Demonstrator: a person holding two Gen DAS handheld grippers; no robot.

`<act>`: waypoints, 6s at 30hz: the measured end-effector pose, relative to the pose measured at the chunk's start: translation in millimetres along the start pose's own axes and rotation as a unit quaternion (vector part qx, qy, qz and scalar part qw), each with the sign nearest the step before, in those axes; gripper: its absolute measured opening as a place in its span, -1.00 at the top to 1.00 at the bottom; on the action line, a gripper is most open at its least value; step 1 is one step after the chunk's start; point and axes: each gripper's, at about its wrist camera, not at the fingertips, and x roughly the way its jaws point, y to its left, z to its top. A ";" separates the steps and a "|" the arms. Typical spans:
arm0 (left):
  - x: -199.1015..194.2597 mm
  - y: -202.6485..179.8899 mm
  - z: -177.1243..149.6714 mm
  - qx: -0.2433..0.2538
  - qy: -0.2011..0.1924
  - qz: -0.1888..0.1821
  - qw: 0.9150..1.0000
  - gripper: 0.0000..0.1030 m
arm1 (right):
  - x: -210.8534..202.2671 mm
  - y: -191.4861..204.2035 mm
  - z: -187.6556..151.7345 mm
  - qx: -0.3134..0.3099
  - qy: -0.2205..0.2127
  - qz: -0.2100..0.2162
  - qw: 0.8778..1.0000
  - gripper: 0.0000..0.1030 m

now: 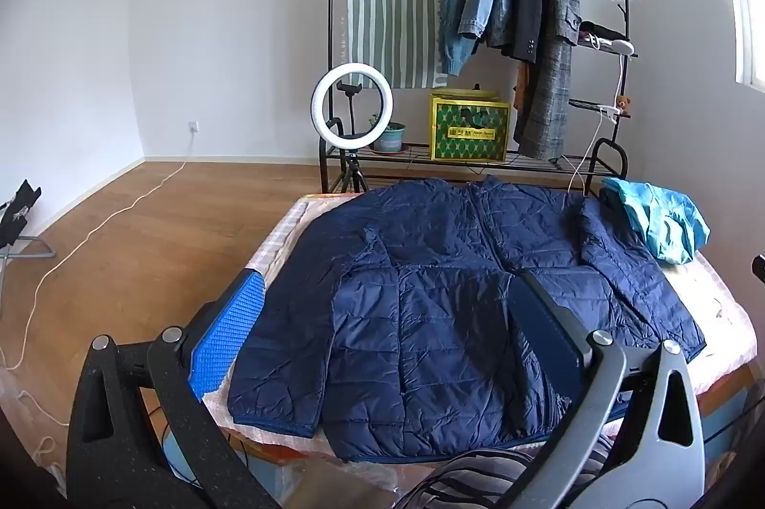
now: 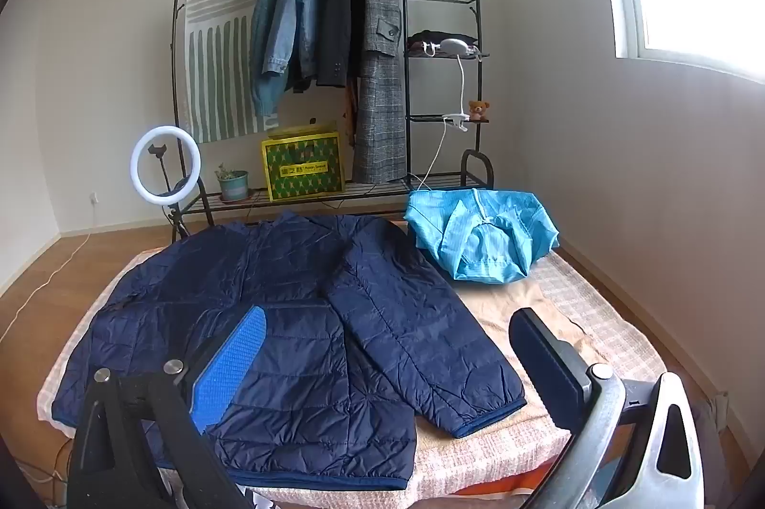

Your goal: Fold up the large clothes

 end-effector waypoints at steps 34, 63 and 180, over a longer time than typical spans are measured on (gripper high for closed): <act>-12.1 5.2 19.2 -0.027 -0.010 -0.002 1.000 -1.00 | -0.8 6.1 -0.1 -0.005 0.006 0.004 1.000 -0.99; -12.9 7.2 20.6 -0.027 -0.012 0.000 1.000 -1.00 | 4.5 11.0 -8.4 -0.002 0.016 0.008 1.000 -1.00; 136.5 273.0 -157.5 -0.225 0.196 -0.049 0.953 0.13 | 121.7 517.0 -224.2 -0.539 0.248 0.462 0.659 0.25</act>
